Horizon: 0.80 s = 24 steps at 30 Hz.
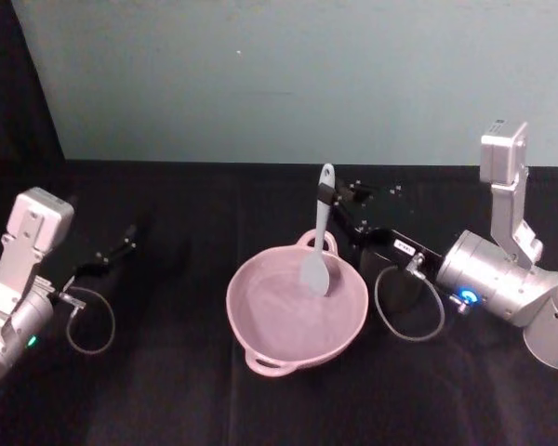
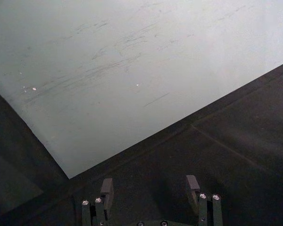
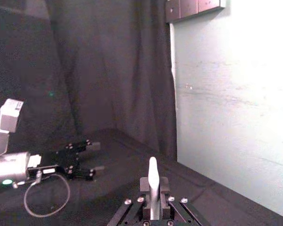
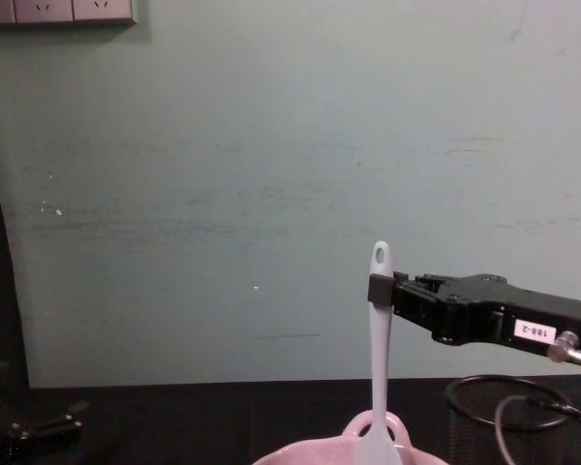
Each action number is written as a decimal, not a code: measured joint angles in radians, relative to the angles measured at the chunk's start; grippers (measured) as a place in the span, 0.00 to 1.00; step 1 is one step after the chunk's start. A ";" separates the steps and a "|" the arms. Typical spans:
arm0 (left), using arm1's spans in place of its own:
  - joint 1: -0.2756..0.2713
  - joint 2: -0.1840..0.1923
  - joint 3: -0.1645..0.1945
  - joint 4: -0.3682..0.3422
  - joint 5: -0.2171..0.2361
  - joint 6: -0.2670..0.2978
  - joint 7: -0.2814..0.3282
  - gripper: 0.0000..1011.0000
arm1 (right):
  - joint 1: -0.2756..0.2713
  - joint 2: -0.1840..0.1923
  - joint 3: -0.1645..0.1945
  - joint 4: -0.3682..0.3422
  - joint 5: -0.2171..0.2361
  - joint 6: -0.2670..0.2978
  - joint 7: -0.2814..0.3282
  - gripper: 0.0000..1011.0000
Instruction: Use the one hand to pick up the spoon and stir the clear water in the bowl.
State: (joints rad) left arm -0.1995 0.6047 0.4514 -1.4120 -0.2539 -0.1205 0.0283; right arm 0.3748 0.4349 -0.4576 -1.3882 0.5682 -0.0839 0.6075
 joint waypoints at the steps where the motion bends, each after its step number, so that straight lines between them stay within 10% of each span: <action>1: 0.000 0.000 0.000 0.000 0.000 0.000 0.000 0.99 | -0.003 0.003 0.000 -0.005 -0.001 0.002 0.000 0.12; 24: 0.000 0.000 0.000 0.000 0.000 0.000 0.000 0.99 | -0.033 -0.016 -0.067 -0.088 0.008 0.033 0.021 0.12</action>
State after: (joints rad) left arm -0.1995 0.6047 0.4514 -1.4120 -0.2538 -0.1205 0.0283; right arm 0.3413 0.4194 -0.5244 -1.4757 0.5767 -0.0510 0.6284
